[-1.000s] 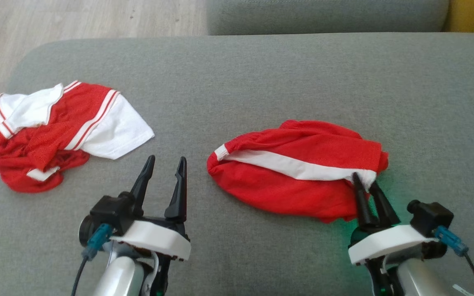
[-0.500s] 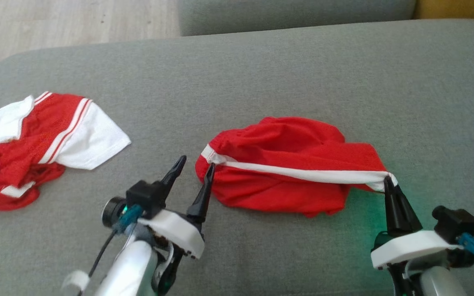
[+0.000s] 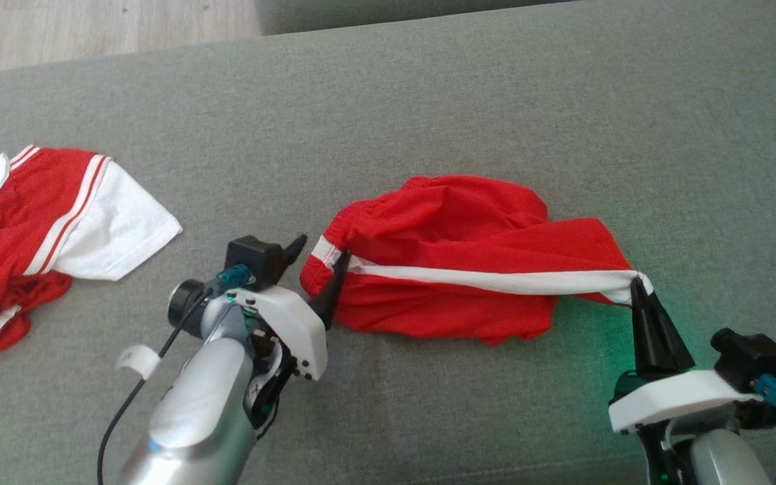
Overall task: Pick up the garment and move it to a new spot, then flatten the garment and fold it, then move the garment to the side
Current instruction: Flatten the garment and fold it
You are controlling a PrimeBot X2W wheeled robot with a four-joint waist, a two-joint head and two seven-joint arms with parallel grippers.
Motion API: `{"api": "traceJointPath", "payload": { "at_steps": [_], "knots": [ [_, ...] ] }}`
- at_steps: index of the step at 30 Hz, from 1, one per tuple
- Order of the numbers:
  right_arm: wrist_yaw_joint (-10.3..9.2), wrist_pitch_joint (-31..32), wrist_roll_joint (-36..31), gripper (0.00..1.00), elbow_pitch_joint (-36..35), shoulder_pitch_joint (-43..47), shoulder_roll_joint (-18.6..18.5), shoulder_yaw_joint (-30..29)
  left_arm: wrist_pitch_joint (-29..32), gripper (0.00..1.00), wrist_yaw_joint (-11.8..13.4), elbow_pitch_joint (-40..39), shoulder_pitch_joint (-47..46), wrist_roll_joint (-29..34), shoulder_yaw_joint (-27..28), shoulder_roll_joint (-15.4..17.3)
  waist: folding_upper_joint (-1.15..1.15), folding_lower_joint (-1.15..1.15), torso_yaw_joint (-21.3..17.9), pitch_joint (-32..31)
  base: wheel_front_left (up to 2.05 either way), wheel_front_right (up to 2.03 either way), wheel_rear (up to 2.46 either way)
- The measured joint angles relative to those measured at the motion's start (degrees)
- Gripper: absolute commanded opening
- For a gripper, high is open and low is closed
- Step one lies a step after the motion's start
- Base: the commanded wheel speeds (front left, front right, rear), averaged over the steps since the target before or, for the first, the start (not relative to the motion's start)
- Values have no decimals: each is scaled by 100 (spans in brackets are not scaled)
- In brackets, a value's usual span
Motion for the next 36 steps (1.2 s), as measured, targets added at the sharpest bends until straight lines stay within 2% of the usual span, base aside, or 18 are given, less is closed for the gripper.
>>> {"api": "traceJointPath", "payload": {
  "at_steps": [14, 15, 16, 17, 28, 34, 36],
  "knots": [
    [0, -57, 1, 0, 60, -12, 0, -13, 324, 99, -24, 133, -167, -559, -510, 238, 0, 0, -15, 3, 0, 0, 0],
    [0, -58, 1, 0, 66, -11, 0, -12, 342, 46, -24, 132, -168, -603, -555, 243, 0, 0, -15, 4, 0, 0, 0],
    [0, -58, 1, 0, 68, -12, 0, -12, 342, 12, -24, 126, -168, -641, -606, 257, 0, 0, -15, 5, 0, 0, 0],
    [0, -58, 1, 0, 73, -13, 0, -12, 342, 0, -24, 123, -168, -690, -647, 277, 0, 0, -16, 6, 0, 0, 0],
    [0, -100, -190, 0, -155, -351, -1, -2, 132, 0, -60, -438, -182, -1066, -732, 376, 0, 0, 94, -130, 0, 0, 0],
    [0, 415, -743, 0, -692, -1475, -29, 238, 166, 0, -59, -1147, -606, -1488, -648, 402, 0, 0, 97, -376, 0, 0, 0],
    [0, 613, -881, 0, -751, -2048, -193, 466, 190, 0, -58, -1318, -936, -1514, -584, 401, 0, 0, 80, -463, 0, 0, 0]
  ]
}}
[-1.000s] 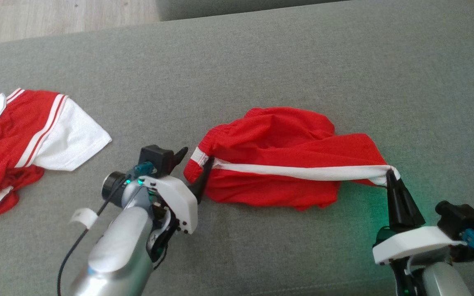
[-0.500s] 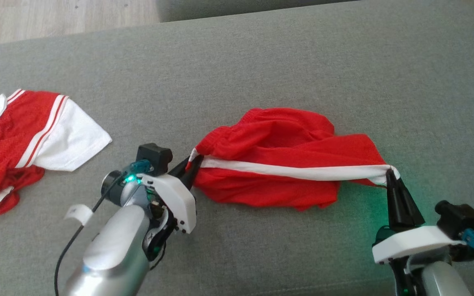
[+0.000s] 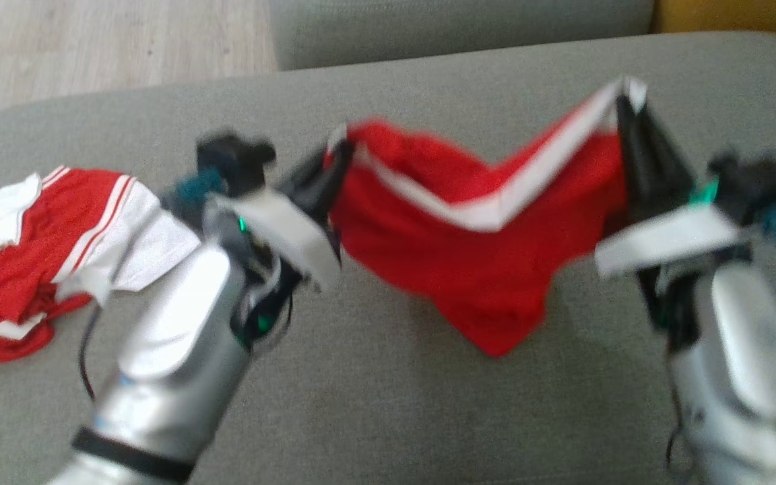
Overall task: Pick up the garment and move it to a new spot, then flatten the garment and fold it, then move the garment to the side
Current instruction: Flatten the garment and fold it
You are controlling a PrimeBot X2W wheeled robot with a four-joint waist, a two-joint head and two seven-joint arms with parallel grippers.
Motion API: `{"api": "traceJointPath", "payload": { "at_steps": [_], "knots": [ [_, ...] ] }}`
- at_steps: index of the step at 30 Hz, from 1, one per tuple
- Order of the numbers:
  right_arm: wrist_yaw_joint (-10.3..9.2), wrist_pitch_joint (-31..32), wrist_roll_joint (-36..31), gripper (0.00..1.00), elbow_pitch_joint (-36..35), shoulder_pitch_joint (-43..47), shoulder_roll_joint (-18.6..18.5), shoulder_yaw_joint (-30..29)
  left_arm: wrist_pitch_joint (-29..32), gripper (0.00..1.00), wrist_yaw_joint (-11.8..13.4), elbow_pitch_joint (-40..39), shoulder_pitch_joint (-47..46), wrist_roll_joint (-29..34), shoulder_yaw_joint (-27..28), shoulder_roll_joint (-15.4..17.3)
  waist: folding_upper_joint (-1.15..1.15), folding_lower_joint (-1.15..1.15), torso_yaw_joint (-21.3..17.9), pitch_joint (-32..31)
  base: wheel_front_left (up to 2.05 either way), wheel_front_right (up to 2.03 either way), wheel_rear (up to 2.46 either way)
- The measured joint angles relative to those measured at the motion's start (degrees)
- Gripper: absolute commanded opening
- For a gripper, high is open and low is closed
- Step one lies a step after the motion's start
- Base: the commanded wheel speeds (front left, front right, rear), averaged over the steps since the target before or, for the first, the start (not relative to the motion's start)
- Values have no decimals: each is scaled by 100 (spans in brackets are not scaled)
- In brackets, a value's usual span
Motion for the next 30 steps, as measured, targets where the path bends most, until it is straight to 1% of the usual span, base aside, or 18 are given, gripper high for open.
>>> {"api": "traceJointPath", "payload": {
  "at_steps": [2, 4, 8, 11, 14, 16, 18, 21, 24, 27, 28, 30],
  "knots": [
    [0, 143, -3, 0, -1, -601, -219, 181, -11, 0, 27, -90, -353, -18, 144, -34, 0, 0, -16, -98, 0, 0, 0],
    [0, 204, 47, 0, 8, -1145, -394, 293, -60, 0, 147, -138, -674, -119, 334, -101, 0, 0, -27, -207, 0, 0, 0],
    [0, 280, 263, 0, 127, -1903, -500, 359, -137, 0, 297, -133, -1129, -177, 555, -172, 0, 0, -41, -438, 0, 0, 0],
    [0, 309, 283, 0, 153, -2070, -538, 316, -142, 0, 320, -129, -1221, -229, 641, -192, 0, 0, -33, -542, 0, 0, 0],
    [0, 465, 285, 0, 20, -2053, -536, 166, -62, 0, 353, -169, -1199, -289, 642, -202, 0, 0, 13, -662, 0, 0, 0],
    [0, 666, 280, 0, -221, -1918, -497, 78, 31, 0, 354, -302, -1100, -349, 613, -201, 0, 0, 53, -722, 0, 0, 0],
    [0, 935, 276, 0, -548, -1631, -445, 52, 174, 0, 368, -554, -882, -421, 572, -183, 0, 0, 89, -757, 0, 0, 0],
    [0, 1392, 259, 0, -1011, -1018, -320, -4, 495, 0, 466, -929, -449, -502, 449, -120, 0, 0, 136, -760, 0, 0, 0],
    [0, 1785, 207, 0, -1441, -619, -297, -57, 777, 0, 582, -1310, -164, -520, 415, 73, 0, 0, 165, -694, 0, 0, 0],
    [0, 1987, 142, 0, -1670, -650, -302, -74, 970, 0, 659, -1524, -180, -502, 436, 230, 0, 0, 171, -589, 0, 0, 0],
    [0, 2014, 120, 0, -1673, -701, -304, -80, 1028, 0, 701, -1534, -223, -501, 445, 261, 0, 0, 167, -540, 0, 0, 0],
    [0, 2043, 111, 0, -1549, -887, -325, -96, 1106, 0, 706, -1465, -396, -493, 472, 311, 0, 0, 151, -405, 0, 0, 0]
  ]
}}
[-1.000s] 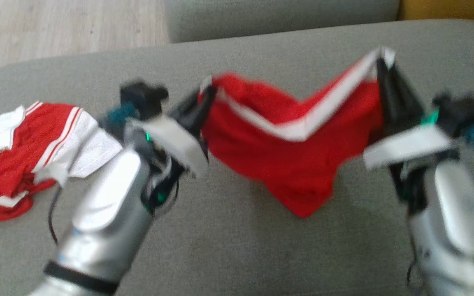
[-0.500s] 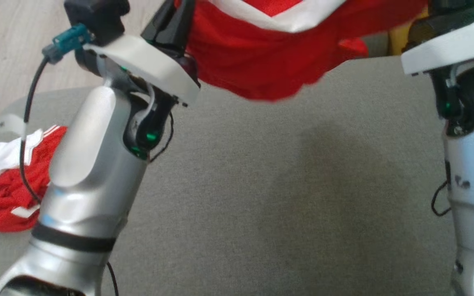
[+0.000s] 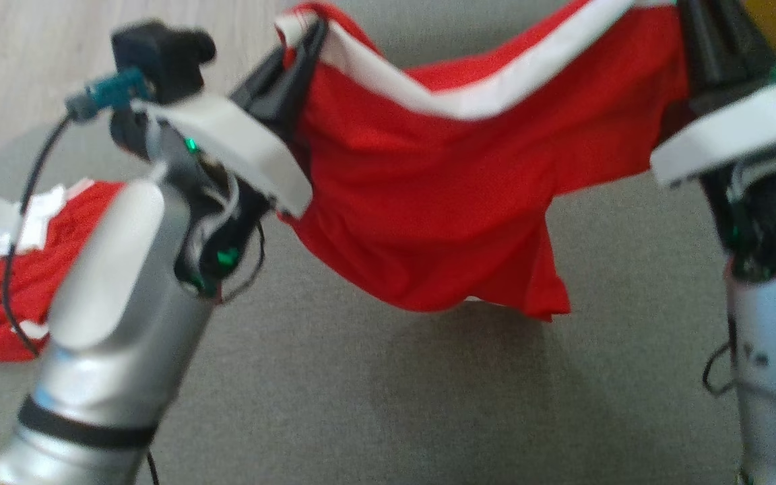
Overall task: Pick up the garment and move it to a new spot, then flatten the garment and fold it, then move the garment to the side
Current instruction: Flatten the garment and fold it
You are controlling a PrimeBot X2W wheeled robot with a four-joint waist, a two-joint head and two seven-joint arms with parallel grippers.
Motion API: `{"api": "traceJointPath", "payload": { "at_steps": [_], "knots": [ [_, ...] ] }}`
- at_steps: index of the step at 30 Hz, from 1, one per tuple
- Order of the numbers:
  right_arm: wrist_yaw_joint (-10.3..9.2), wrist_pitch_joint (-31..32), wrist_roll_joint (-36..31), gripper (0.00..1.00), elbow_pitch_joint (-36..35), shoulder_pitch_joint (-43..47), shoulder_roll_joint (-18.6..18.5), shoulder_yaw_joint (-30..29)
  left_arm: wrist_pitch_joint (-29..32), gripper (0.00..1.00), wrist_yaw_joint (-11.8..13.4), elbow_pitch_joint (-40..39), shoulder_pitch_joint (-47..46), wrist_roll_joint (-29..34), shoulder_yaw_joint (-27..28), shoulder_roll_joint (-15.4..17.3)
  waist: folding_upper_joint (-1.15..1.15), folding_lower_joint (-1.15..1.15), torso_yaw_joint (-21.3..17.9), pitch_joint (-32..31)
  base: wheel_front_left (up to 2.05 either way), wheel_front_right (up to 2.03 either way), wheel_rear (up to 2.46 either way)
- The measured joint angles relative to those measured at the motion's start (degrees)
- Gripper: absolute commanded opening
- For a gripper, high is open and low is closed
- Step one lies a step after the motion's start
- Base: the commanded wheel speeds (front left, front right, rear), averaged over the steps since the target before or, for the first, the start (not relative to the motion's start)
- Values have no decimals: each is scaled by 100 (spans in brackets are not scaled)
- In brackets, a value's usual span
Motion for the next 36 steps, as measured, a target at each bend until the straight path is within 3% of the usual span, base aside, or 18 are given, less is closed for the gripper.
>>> {"api": "traceJointPath", "payload": {
  "at_steps": [4, 8, 14, 19, 25, 31, 36],
  "knots": [
    [0, -211, -36, 0, 809, -895, -40, 34, 1, 0, -89, 521, -697, 43, 67, 12, 0, 0, -67, 391, 0, 0, 0],
    [0, -878, -138, 0, 2076, -2319, -65, 75, -225, 0, -249, 1365, -1769, 209, 209, 1, 0, 0, -177, 886, 0, 0, 0],
    [1, -2317, -533, 0, 3983, -4342, 116, -514, -1285, 0, -342, 2741, -3616, 479, 467, -189, 0, 1, -357, 1653, 0, 0, 0],
    [0, -3131, -802, 0, 4978, -5032, 170, -697, -2081, 0, -471, 3574, -4323, 554, 573, -466, 0, 1, -435, 2077, 0, 0, 0],
    [0, -3215, -614, 0, 6000, -4521, 213, -599, -2226, 0, -647, 4073, -3888, 554, 393, -670, 0, 0, -331, 2190, 0, 0, 0],
    [0, -3212, -71, 0, 6725, -3551, 187, 254, -2260, 0, -670, 3834, -2621, 567, 216, -656, 0, 1, -165, 2197, 0, 0, 0],
    [0, -2878, 590, 0, 6879, -2881, -115, 1317, -2263, 0, -672, 3262, -1176, 634, -415, -448, 0, 0, -73, 1989, 0, 0, 0]
  ]
}}
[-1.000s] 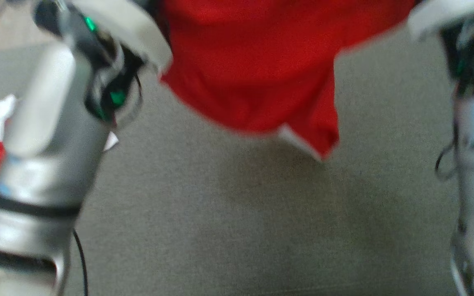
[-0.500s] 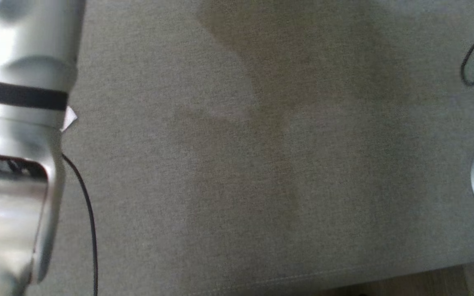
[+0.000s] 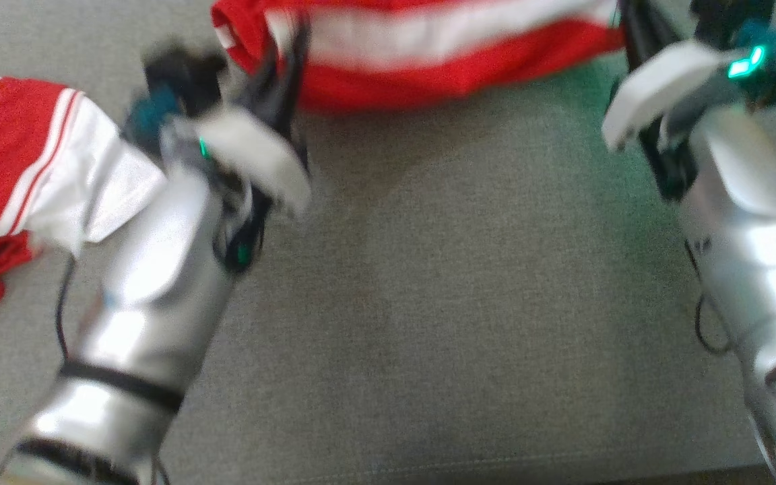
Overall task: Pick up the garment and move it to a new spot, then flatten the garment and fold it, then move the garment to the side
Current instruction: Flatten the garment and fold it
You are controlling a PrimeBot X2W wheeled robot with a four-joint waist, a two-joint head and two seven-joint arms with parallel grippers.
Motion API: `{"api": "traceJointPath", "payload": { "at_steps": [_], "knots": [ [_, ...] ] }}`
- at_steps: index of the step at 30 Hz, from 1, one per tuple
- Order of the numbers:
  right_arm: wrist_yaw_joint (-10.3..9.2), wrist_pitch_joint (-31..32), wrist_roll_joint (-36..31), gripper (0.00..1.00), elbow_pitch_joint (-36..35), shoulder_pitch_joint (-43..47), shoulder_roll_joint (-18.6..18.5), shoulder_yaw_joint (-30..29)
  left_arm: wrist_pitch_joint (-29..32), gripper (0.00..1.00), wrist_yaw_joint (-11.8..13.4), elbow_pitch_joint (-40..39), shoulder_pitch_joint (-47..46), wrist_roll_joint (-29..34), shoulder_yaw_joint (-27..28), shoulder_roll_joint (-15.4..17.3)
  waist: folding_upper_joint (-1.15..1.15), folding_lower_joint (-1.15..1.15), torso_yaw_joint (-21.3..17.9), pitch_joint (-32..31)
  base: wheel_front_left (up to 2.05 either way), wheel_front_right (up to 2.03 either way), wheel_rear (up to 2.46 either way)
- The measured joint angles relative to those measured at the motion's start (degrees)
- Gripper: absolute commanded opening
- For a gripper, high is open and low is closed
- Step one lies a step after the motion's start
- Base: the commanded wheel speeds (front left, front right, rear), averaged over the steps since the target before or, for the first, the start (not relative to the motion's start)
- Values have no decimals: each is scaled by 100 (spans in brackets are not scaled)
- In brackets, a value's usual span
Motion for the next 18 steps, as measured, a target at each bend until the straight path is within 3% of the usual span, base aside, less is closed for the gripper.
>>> {"api": "traceJointPath", "payload": {
  "at_steps": [3, 4, 6, 10, 18],
  "knots": [
    [1, 267, 573, 0, -324, 497, -250, 760, 0, 0, 0, -247, 739, -38, -260, 213, 0, 0, 49, -177, 0, 0, 0],
    [0, 475, 980, 0, -670, 837, -474, 1255, 1, 0, -1, -389, 1125, -46, -423, 371, 0, 0, 77, -307, 0, 0, 0],
    [1, 680, 1390, 0, -1046, 1141, -783, 1664, 1, 0, 0, -524, 1423, -46, -538, 474, 0, 0, 106, -437, 0, 0, 0],
    [0, 1072, 2047, 0, -1667, 1549, -1460, 2197, 1, 0, -1, -706, 1780, -46, -738, 522, 0, 0, 167, -696, 0, 0, 0],
    [1, 1706, 2725, 0, -2555, 1996, -2168, 2794, 1, 0, 0, -983, 2178, 21, -1056, 645, 0, 0, 174, -1163, 0, 0, 0]
  ]
}}
